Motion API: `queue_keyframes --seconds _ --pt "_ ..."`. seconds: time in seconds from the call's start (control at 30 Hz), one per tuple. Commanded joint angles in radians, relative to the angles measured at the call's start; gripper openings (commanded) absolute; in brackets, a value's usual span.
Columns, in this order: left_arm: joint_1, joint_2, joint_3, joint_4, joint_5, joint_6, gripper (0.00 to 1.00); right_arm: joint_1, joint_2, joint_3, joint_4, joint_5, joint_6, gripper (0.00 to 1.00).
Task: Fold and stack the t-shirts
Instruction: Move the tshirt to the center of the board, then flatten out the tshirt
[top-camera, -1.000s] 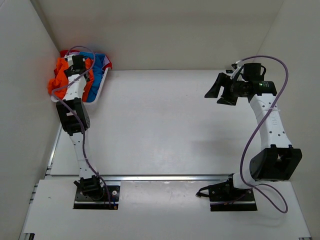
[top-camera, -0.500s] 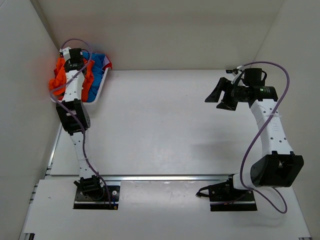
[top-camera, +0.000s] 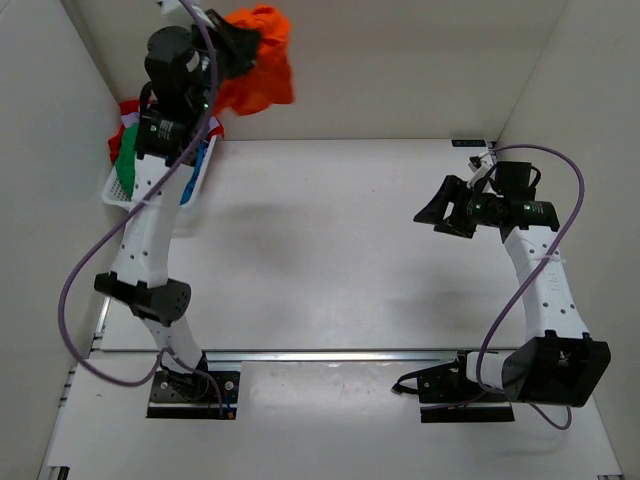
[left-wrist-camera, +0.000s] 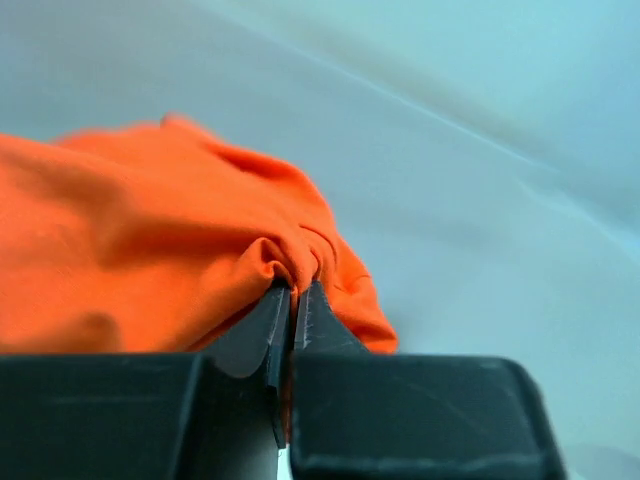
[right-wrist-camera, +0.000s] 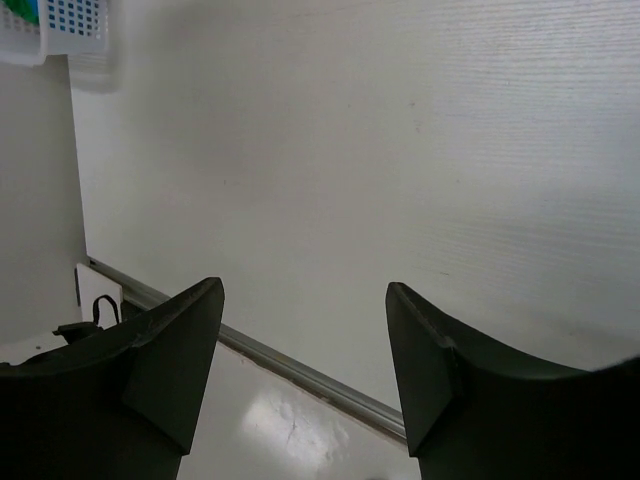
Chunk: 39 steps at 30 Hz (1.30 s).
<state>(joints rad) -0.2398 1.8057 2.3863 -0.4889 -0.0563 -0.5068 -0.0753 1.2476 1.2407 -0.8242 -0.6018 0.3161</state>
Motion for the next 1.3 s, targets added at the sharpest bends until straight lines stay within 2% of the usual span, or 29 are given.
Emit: queue_keyframes --seconds 0.0,0.03,0.13,0.23,0.3,0.33,0.37,0.4,0.47,0.53,0.63,0.77,0.83,0.93,1.07,1.27 --pt "-0.107 -0.078 -0.056 -0.011 0.179 -0.152 0.00 -0.009 -0.059 -0.043 0.088 -0.055 -0.035 0.63" --pt "-0.113 -0.129 -0.112 0.037 0.231 -0.209 0.00 -0.001 -0.066 -0.059 0.089 -0.053 -0.038 0.63" --pt "-0.124 -0.239 -0.439 0.079 0.210 -0.230 0.00 0.025 -0.091 -0.070 0.120 -0.058 -0.041 0.64" --pt "-0.090 -0.266 -0.584 0.015 0.223 -0.230 0.00 0.051 -0.111 -0.092 0.120 -0.026 -0.051 0.66" --pt "-0.078 -0.278 -0.767 -0.019 0.219 -0.243 0.15 0.049 -0.117 -0.109 0.119 -0.030 -0.037 0.69" --pt "-0.057 -0.276 -0.817 -0.014 0.251 -0.255 0.42 0.046 -0.126 -0.116 0.125 -0.033 -0.041 0.69" --pt "-0.029 -0.272 -0.929 0.015 0.339 -0.265 0.67 0.048 -0.126 -0.121 0.128 -0.032 -0.035 0.72" --pt "-0.015 -0.258 -1.025 0.016 0.390 -0.303 0.75 0.054 -0.129 -0.124 0.126 -0.026 -0.034 0.76" --pt "0.002 -0.247 -1.151 0.038 0.507 -0.303 0.80 0.068 -0.110 -0.122 0.129 -0.017 -0.026 0.80" --pt "-0.003 -0.262 -1.258 0.032 0.483 -0.271 0.82 0.107 -0.085 -0.097 0.132 0.019 -0.008 0.83" --pt "0.010 -0.292 -1.308 -0.003 0.428 -0.225 0.83 0.210 -0.015 -0.072 0.149 0.062 0.011 0.83" --pt "0.025 -0.308 -1.297 -0.146 0.322 -0.159 0.77 0.380 0.113 -0.063 0.207 0.102 0.043 0.74" --pt "0.008 -0.336 -1.309 -0.223 0.204 -0.121 0.75 0.460 0.168 -0.078 0.230 0.102 0.049 0.64" --pt "0.008 -0.391 -1.372 -0.299 0.128 -0.107 0.74 0.529 0.229 -0.118 0.235 0.129 0.034 0.62" --pt "0.013 -0.489 -1.507 -0.367 0.058 -0.093 0.75 0.568 0.250 -0.221 0.255 0.155 0.017 0.60" --pt "0.016 -0.565 -1.613 -0.410 -0.014 -0.084 0.82 0.601 0.265 -0.345 0.319 0.181 0.017 0.60"
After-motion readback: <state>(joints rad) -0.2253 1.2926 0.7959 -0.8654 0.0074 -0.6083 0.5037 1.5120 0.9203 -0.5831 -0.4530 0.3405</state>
